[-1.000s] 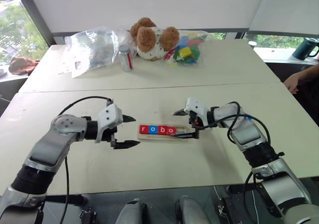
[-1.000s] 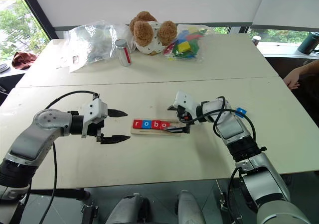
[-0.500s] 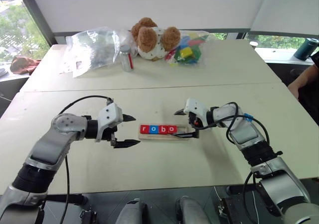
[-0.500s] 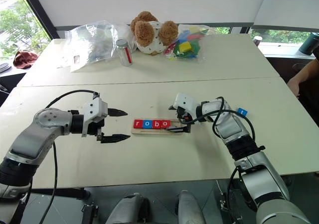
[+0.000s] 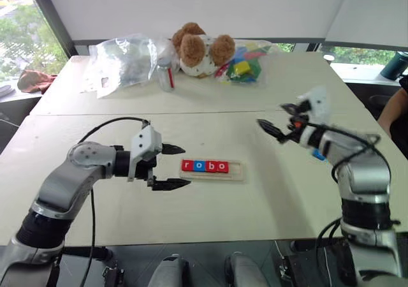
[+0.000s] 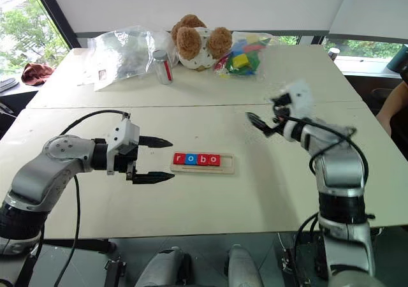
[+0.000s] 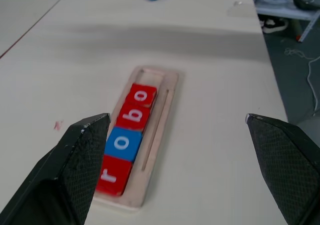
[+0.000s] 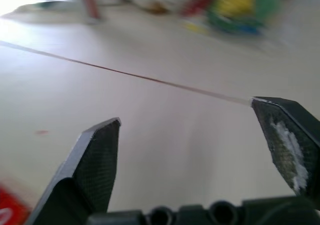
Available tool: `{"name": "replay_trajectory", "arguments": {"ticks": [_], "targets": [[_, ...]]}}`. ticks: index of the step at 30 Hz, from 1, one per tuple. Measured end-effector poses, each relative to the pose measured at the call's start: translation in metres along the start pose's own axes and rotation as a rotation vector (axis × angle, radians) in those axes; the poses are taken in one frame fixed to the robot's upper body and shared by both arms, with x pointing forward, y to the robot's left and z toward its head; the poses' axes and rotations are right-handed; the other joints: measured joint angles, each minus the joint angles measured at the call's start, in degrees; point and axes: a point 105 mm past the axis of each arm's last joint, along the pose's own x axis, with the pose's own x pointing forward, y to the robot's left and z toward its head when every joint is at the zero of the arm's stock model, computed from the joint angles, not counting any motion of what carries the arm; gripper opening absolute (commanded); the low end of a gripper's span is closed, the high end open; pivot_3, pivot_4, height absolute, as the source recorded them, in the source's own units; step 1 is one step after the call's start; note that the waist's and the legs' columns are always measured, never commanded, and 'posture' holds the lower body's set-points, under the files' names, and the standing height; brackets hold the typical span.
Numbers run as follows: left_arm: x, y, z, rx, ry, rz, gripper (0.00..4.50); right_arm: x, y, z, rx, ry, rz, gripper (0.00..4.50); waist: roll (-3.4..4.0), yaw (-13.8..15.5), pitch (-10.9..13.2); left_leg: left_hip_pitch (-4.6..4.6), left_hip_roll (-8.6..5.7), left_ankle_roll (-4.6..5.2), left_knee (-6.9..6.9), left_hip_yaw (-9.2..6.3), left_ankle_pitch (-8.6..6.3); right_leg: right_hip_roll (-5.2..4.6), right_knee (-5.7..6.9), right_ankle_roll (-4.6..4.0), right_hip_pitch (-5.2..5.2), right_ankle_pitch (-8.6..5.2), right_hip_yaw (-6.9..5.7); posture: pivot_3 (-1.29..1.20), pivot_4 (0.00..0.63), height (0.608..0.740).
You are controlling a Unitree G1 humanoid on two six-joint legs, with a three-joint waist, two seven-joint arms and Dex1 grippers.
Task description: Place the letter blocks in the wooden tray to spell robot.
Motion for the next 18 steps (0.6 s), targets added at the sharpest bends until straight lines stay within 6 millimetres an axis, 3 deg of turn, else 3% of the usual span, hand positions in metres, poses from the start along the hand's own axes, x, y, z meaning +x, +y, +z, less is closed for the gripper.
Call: {"name": "replay_trajectory", "arguments": {"ticks": [1,3,8,15,18], "targets": [[0.003,0.000,0.002,0.008,-0.004,-0.013,4.50,-0.005,-0.012,-0.023,0.037,0.077,-0.122,4.49,0.03,0.00,0.00,0.01,-0.02,-0.04,0.00,0.07,0.03,0.01,0.02,0.00,-0.02,0.00,0.07,0.00,0.150,0.740],[0.010,-0.001,0.005,0.017,-0.014,-0.046,4.50,-0.015,-0.023,-0.049,0.125,0.158,-0.306,4.49,0.09,-0.40,0.00,0.04,-0.02,-0.07,0.01,0.13,0.05,0.06,0.11,0.00,-0.05,0.00,0.16,0.00,0.150,0.740],[0.022,0.003,-0.004,0.033,0.002,-0.074,4.50,-0.024,-0.026,-0.043,0.086,0.090,-0.486,4.49,0.11,-1.42,0.00,0.27,0.03,0.19,-0.09,0.19,-0.08,0.22,0.28,0.00,-0.01,0.00,0.21,0.00,0.150,0.740],[0.021,0.007,-0.014,0.019,0.026,-0.054,4.50,-0.020,-0.010,-0.076,0.286,0.167,-0.551,4.49,0.11,-1.31,0.00,0.26,0.03,0.21,-0.01,0.18,-0.09,0.21,0.31,0.00,0.03,0.00,0.21,0.00,0.150,0.740],[0.021,0.004,-0.020,0.002,0.030,-0.044,4.50,-0.010,-0.013,-0.077,0.324,0.168,-0.556,4.49,0.11,-1.37,0.00,0.30,0.03,0.22,-0.01,0.18,-0.09,0.20,0.31,0.00,0.06,0.00,0.20,0.00,0.150,0.740]]}}
